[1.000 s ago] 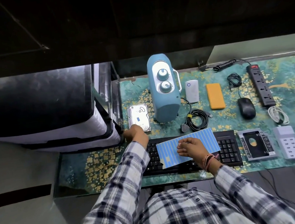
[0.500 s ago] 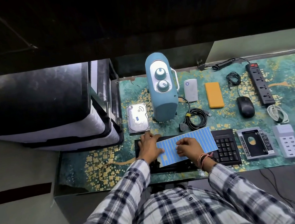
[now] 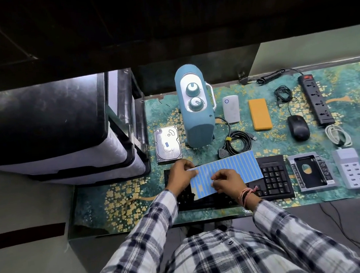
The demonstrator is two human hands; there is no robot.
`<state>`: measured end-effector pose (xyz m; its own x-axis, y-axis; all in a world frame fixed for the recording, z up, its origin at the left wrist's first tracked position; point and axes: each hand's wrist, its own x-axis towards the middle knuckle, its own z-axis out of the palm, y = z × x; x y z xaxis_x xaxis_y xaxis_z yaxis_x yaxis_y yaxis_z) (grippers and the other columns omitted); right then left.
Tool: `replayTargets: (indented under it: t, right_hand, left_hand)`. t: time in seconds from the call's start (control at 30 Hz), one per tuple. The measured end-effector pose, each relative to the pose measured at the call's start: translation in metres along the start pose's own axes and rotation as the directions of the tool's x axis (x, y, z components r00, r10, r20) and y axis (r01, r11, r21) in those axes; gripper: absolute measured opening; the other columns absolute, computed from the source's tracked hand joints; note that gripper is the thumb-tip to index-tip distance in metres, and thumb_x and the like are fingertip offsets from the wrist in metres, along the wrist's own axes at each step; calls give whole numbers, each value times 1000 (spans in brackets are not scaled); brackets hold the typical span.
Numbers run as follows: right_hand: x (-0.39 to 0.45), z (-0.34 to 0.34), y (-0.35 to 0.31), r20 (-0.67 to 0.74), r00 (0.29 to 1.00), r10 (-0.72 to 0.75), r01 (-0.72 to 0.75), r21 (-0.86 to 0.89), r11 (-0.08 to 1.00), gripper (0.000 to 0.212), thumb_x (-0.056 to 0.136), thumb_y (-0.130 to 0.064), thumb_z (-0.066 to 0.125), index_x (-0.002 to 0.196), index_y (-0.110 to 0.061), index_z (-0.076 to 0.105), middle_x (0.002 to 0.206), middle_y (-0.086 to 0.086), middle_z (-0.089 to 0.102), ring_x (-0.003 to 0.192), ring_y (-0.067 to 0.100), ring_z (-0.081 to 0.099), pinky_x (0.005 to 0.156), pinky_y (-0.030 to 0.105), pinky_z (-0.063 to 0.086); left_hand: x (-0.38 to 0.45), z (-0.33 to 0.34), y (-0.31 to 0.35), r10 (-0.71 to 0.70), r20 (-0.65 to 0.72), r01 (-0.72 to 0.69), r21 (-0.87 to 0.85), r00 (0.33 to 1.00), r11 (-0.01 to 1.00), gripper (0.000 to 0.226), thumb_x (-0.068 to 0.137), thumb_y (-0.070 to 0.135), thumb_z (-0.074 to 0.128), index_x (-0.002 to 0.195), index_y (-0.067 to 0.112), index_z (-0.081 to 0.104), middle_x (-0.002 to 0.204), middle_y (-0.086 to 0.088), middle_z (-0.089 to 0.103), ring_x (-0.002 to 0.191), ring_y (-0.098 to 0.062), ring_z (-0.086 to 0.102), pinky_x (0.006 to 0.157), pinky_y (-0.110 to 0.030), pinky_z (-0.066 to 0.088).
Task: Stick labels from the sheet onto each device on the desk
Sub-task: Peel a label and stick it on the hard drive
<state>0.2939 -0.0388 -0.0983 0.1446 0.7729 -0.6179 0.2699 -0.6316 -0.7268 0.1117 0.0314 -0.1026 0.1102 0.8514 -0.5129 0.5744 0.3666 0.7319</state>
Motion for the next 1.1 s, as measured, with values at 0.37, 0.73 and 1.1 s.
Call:
replayTargets:
  t: [0.37,0.73,1.1]
  right_hand:
    - [-11,4,-11,32,990,-140,140,7,990,6,77,-4,75,80,-10,76,71,4,73,59,9,63,57,18,52]
    - [-11,7,-11,175,934,-311,333,-111,936,5,75,-19,81,80,-18,80,80,-7,76,78,8,70,76,22,56]
    - [-6,2,-6,154,920,-361,378,-104,920,19,75,-8,83,93,-14,79,91,0,74,82,15,70,79,24,57]
  left_hand:
    - [-27,2,9,-325,205,383,-558,923,737,28,84,15,82,70,8,58,92,-23,73,72,-25,73,61,-34,63]
    - [-29,-2,4,-366,258,446,-583,894,679,26,82,15,84,86,1,63,88,-18,70,76,-24,69,64,-30,63]
    - [-36,-5,-6,-275,419,501,-693,865,518,21,90,5,72,108,2,62,91,-14,70,81,-24,71,76,-33,61]
